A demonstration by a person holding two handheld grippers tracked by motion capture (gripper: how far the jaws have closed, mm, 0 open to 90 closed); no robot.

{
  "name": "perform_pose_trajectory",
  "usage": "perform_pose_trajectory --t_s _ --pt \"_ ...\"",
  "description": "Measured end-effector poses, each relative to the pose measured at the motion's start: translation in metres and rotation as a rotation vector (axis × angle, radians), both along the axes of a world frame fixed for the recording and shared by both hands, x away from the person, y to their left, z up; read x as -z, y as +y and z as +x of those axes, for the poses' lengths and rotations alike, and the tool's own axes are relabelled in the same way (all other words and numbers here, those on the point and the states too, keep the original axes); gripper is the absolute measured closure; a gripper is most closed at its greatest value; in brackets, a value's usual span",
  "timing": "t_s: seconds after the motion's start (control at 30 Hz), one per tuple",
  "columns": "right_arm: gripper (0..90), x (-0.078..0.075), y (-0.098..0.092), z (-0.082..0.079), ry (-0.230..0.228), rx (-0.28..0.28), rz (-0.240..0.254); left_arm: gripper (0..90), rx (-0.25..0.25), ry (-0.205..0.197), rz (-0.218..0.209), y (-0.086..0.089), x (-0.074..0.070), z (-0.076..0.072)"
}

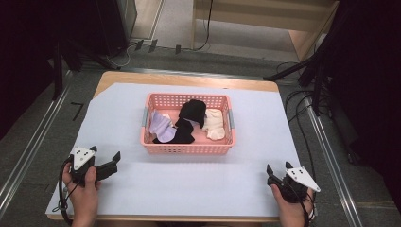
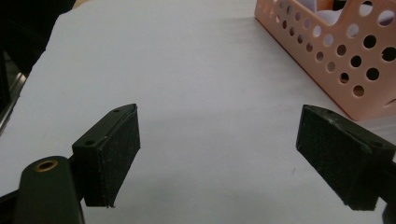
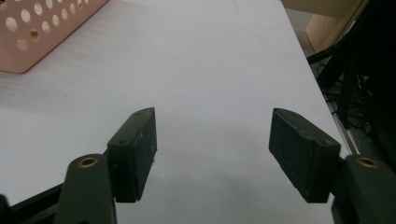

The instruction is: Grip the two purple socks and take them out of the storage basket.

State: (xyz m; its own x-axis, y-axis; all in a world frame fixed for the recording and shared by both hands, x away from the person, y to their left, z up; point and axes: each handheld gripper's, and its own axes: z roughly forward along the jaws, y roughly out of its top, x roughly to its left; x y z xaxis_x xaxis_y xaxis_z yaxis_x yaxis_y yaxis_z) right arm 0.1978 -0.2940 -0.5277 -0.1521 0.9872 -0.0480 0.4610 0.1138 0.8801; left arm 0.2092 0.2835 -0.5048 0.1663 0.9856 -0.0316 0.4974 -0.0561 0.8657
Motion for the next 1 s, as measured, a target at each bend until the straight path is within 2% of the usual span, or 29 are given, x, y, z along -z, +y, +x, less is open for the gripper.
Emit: perform_pose_trajectory --t_s 0.13,0.23,0.37,0.47,0.5,0.57,0.6,0.7,0.77,0.83,0.9,1.0 --pt "34.3 -0.001 0.0 -0.002 -0.025 -0.001 0.002 14.5 0.005 -0.012 -0.001 0.0 0.0 -0.002" --pt "35.4 -0.002 -0.001 -0.003 -0.03 0.01 0.028 14.5 0.007 -0.025 0.004 -0.001 0.0 -0.002" --pt "42.0 -0.006 -0.002 -0.004 -0.049 0.025 0.034 14.5 0.011 -0.029 0.006 -0.001 0.0 -0.003" --pt "42.8 -0.011 -0.001 -0.004 -0.066 0.015 0.035 14.5 0.015 -0.035 0.016 -0.002 0.0 -0.004" --pt "42.9 -0.014 -0.001 -0.003 -0.073 0.006 0.05 14.5 0.014 -0.036 0.016 -0.002 0.0 -0.004" --pt "45.9 -0.019 0.001 -0.003 -0.053 0.0 0.075 14.5 0.012 -0.04 0.016 -0.002 0.0 -0.004" --pt "43.8 -0.023 0.003 -0.003 -0.031 0.01 0.089 14.5 0.014 -0.037 0.019 -0.002 0.0 -0.004" --pt "38.1 -0.03 0.011 -0.001 -0.009 0.038 0.088 14.5 0.016 -0.041 0.019 -0.003 0.0 -0.004" --pt "34.4 -0.033 0.016 0.002 0.006 0.014 0.09 14.6 0.018 -0.038 0.018 -0.002 0.0 -0.004" --pt "33.9 -0.037 0.023 0.005 0.008 0.008 0.067 14.5 0.02 -0.037 0.018 -0.002 0.0 -0.004" --pt "37.6 -0.041 0.029 0.008 0.003 -0.004 0.072 14.5 0.02 -0.041 0.018 -0.002 0.0 -0.004" --pt "44.5 -0.046 0.036 0.013 -0.03 -0.058 0.09 14.5 0.022 -0.042 0.017 -0.002 0.0 -0.004"
